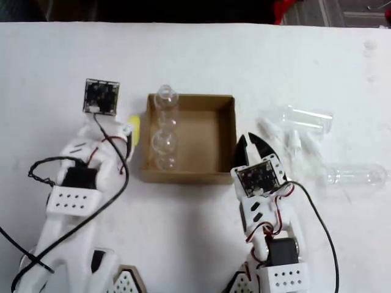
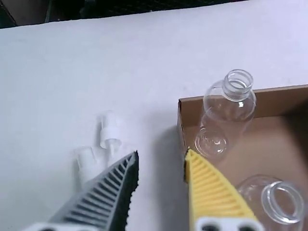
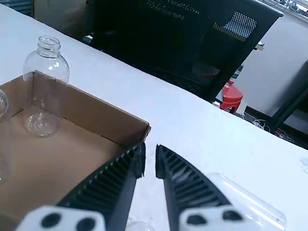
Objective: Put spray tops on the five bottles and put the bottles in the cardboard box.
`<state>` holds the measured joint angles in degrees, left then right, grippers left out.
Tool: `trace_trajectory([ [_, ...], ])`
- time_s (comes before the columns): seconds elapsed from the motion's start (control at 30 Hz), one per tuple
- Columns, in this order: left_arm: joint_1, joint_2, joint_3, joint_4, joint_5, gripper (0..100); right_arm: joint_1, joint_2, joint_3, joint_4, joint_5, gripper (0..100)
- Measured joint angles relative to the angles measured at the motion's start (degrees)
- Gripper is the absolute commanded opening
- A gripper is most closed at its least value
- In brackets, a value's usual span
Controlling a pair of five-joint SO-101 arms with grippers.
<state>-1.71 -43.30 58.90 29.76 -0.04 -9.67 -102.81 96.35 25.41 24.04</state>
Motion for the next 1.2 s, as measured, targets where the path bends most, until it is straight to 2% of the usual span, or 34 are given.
trace_trajectory([
  [0.2, -0.79, 3.78, -3.16, 0.00, 0.09, 15, 3.87, 0.00, 0.00, -0.44, -4.40, 13.0],
  [0.5, -2.64, 19.43, -13.19, 3.69, 0.35, 15, 5.36, 0.00, 0.00, -1.23, -8.62, 11.0],
  [0.6, -3.43, 19.69, -14.15, 4.40, 0.35, 15, 5.45, 0.00, -1.32, -0.18, -8.88, 10.9],
  [0.8, -3.43, 20.13, -14.24, 4.40, 0.35, 15, 5.36, 0.00, -5.80, 8.26, -11.08, 11.1],
  [1.0, -3.43, 20.48, -14.24, 3.69, 0.35, 15, 5.36, 0.00, -7.21, 8.97, -11.69, 10.9],
  [1.2, -3.43, 20.48, -12.66, -2.11, 0.35, 15, 5.45, 6.07, -15.12, 13.36, -12.92, 10.9],
])
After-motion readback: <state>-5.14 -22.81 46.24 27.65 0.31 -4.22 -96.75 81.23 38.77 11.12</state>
